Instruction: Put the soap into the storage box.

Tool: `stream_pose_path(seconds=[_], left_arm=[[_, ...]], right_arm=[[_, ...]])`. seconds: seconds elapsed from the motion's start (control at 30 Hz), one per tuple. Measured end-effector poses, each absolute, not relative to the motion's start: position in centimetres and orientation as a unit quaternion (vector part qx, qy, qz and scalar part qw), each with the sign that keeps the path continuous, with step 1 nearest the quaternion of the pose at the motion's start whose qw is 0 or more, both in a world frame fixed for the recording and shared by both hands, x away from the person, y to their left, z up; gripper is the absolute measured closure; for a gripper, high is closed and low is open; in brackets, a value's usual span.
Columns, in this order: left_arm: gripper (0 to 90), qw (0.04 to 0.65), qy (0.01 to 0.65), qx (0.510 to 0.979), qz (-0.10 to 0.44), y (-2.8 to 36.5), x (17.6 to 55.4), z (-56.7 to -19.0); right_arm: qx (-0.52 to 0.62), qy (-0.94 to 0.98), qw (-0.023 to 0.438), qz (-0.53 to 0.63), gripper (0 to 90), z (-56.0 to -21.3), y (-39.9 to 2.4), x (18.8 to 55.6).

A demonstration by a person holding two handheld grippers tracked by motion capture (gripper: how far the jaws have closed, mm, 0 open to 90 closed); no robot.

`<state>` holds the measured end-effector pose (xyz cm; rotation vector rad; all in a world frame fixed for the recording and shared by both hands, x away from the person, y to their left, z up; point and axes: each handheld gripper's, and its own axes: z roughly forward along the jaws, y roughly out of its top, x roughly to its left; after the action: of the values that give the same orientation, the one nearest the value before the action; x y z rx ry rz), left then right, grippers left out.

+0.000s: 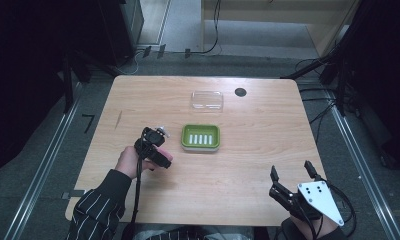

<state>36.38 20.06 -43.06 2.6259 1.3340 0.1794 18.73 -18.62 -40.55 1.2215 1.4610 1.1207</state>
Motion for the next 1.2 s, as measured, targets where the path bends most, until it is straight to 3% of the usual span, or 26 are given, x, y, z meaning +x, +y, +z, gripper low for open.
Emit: stream_pose_path(seconds=[1.2], left_arm=[[13.6,0.110,0.429,0.894,0.063,17.4,38.1,-41.5]], right_arm=[[0.496,0.588,0.450,0.453,12.7,-40.6,-18.7,18.7]])
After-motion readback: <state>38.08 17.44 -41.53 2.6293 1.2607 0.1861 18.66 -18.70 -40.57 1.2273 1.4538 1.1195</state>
